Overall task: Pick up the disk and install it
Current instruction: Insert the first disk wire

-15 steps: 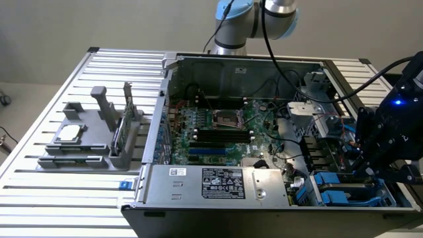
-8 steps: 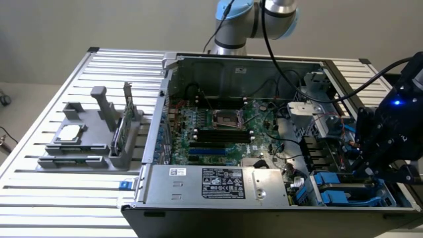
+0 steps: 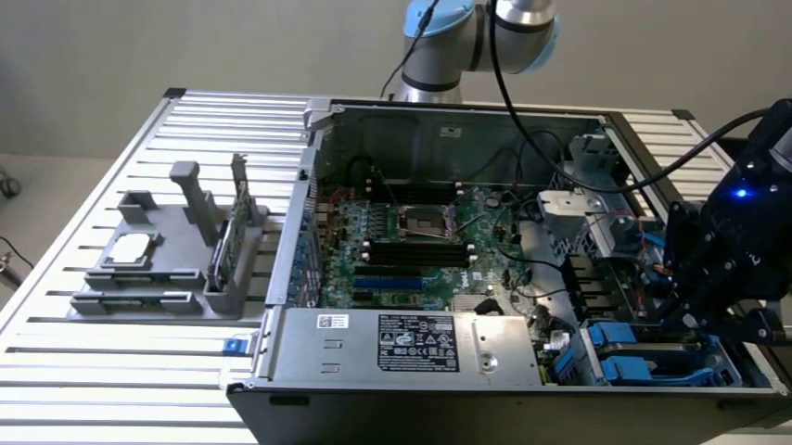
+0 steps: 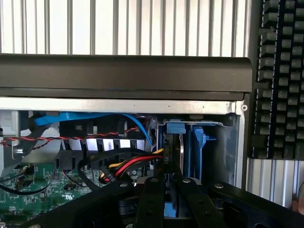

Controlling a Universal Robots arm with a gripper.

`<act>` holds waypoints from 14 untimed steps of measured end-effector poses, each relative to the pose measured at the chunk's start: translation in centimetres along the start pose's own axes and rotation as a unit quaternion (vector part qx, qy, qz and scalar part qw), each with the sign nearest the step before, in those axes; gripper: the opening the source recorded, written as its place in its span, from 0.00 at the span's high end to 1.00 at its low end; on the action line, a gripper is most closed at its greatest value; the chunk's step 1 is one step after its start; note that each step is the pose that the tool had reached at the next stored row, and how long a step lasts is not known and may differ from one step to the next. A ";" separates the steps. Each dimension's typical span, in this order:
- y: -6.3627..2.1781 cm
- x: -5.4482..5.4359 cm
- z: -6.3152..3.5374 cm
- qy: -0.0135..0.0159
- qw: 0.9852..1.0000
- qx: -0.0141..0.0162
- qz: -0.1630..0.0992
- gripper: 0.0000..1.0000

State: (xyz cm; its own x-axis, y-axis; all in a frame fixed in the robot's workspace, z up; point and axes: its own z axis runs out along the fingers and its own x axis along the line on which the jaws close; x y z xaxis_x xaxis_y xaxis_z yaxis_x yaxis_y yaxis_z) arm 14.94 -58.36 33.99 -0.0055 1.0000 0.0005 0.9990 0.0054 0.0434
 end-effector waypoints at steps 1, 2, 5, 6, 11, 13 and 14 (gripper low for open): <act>0.01 0.0 0.02 0.000 1.000 0.000 0.000 0.83; 0.02 0.0 0.03 0.000 1.000 0.000 0.000 0.83; 0.02 0.0 0.09 0.000 1.000 0.000 0.000 0.83; 0.02 0.0 0.11 0.000 1.000 0.000 0.000 0.83; 0.02 0.0 0.25 0.000 1.000 0.000 0.000 0.83; 0.02 0.0 0.30 0.001 1.000 0.000 0.000 0.83; 0.01 0.0 0.33 0.001 1.000 0.000 0.000 0.83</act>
State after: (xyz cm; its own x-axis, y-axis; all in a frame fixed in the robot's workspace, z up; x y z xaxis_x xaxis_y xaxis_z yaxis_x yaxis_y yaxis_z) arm 14.97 -58.36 33.66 -0.0056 1.0000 0.0026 0.9990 0.0054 0.0437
